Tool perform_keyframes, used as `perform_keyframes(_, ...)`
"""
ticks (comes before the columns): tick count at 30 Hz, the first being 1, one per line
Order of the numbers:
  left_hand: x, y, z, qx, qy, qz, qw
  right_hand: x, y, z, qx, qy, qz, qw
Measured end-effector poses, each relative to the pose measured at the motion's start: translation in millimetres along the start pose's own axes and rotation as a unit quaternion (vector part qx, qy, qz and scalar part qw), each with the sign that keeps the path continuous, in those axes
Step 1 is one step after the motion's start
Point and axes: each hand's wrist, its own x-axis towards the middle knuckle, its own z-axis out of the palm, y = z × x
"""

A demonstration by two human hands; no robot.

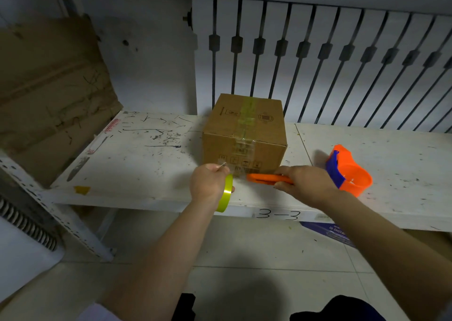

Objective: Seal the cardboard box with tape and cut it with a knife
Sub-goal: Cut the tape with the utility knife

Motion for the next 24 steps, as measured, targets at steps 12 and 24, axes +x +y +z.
perform_keyframes(12,4.7,-14.7,-14.3,0.020,-0.005,0.021,1.000,19.8,-29.0,49.7,0.046,0.053,-0.028,0.997)
perform_keyframes(24,-0.5,-14.2,-2.9,0.030,-0.035,0.034,0.998,31.5,-37.6,73.1,0.078,0.022,-0.018,0.997)
